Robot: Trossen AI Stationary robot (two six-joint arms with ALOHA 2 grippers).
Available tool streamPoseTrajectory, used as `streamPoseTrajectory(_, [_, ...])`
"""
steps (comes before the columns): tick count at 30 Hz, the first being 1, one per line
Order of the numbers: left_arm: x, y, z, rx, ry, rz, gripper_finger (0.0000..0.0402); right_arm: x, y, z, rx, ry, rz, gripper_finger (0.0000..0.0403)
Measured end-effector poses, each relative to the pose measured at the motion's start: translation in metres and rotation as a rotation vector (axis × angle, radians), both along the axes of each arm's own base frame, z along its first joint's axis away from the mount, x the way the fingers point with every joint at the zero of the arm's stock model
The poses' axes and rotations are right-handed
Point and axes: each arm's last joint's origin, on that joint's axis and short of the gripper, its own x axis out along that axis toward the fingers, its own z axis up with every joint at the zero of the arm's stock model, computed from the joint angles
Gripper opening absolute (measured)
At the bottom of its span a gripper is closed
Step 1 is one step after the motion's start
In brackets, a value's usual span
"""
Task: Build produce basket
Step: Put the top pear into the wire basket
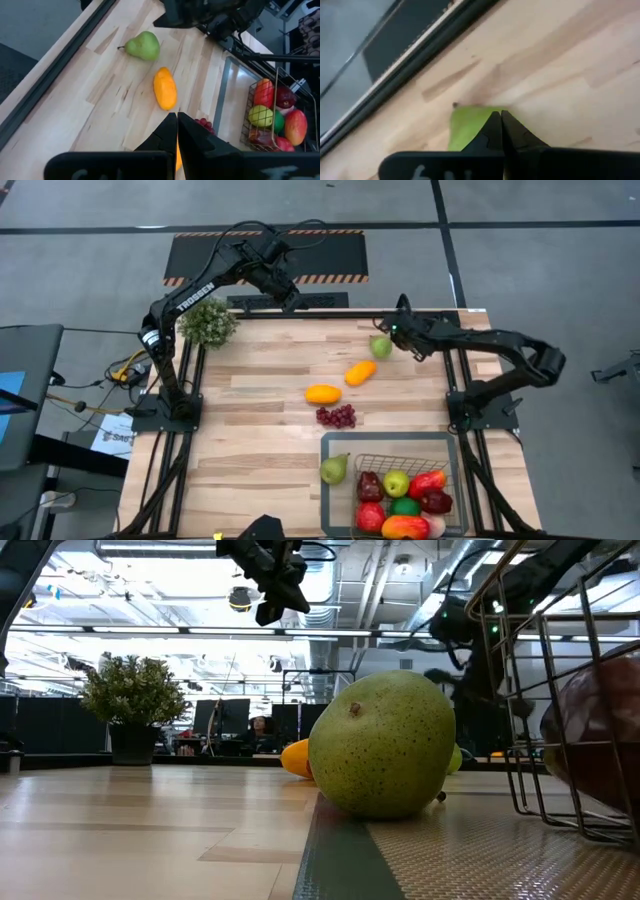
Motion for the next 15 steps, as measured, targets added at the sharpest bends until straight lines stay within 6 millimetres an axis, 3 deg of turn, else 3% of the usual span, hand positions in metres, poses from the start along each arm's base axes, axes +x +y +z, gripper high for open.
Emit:
streamPoseTrajectory(9, [0.0,0.0,0.0,-0.002,-0.002,0.003,0.0,0.011,-0.005,-0.003,0.041,-0.012,0.105,0.0])
streamPoseTrajectory(15, [0.002,-0.002,0.0,0.003,-0.006,-0.016,0.0,0.036,-0.001,-0.019,0.22,-0.157,0.641,0.0])
